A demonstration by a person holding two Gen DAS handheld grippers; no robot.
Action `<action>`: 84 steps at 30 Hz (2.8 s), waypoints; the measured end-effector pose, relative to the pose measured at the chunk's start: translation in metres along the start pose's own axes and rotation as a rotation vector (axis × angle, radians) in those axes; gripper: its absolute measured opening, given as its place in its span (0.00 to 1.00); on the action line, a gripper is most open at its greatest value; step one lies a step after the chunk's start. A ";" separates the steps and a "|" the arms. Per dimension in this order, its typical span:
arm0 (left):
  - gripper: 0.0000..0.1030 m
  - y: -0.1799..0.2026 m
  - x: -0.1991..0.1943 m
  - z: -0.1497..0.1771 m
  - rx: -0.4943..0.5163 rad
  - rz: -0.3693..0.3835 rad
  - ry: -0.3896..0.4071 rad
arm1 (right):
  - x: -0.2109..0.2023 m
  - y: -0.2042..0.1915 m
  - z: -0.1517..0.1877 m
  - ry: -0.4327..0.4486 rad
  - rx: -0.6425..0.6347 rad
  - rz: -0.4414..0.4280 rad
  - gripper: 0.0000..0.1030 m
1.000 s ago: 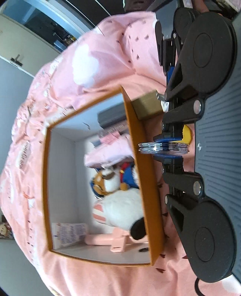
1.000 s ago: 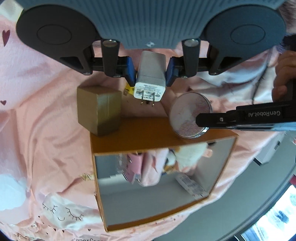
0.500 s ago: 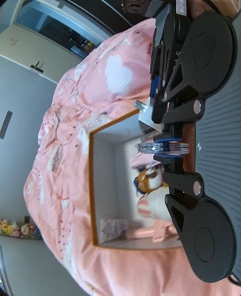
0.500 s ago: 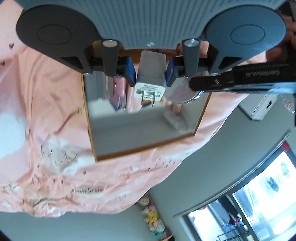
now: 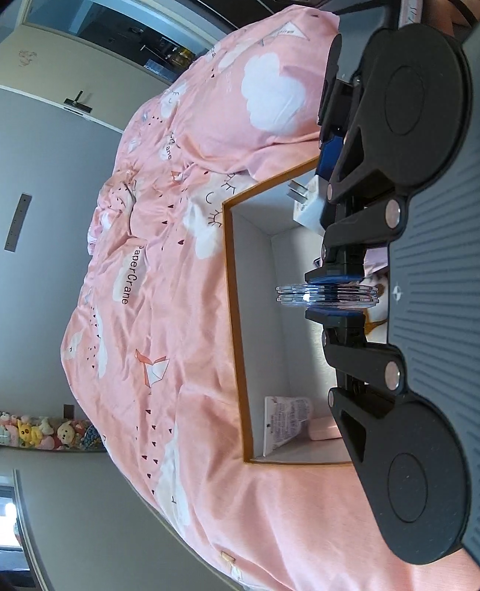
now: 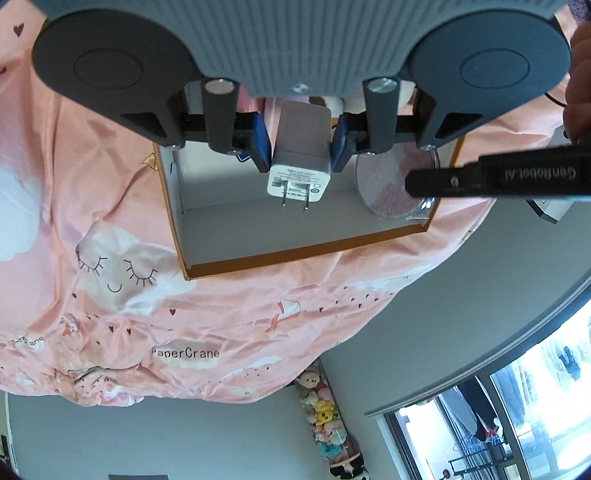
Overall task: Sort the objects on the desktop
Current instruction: 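Lower the mirror into the box with the left gripper while the right gripper lowers the charger, then grasp the yellow tape measure with the left gripper while the right gripper grasps the gold cube box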
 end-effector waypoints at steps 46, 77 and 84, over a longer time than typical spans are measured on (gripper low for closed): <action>0.14 -0.099 0.100 0.016 -0.178 -0.148 -0.120 | 0.175 -0.009 0.020 -0.400 0.242 -0.173 0.38; 0.15 -0.063 0.052 0.015 -0.066 -0.117 -0.016 | 0.133 -0.021 -0.003 -0.309 0.147 -0.200 0.21; 0.16 -0.016 0.006 0.007 0.038 -0.063 0.098 | 0.061 -0.019 -0.006 -0.239 -0.007 -0.240 0.28</action>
Point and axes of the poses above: each gripper's, at about its wrist camera, not at the fingertips, and x roughly the way its jaws point, y to its right, z to its underside, the point moved 9 cm from there along x, roughly the way its jaws point, and after that the axes turned 6 degrees about y, right-handed, at the moved point
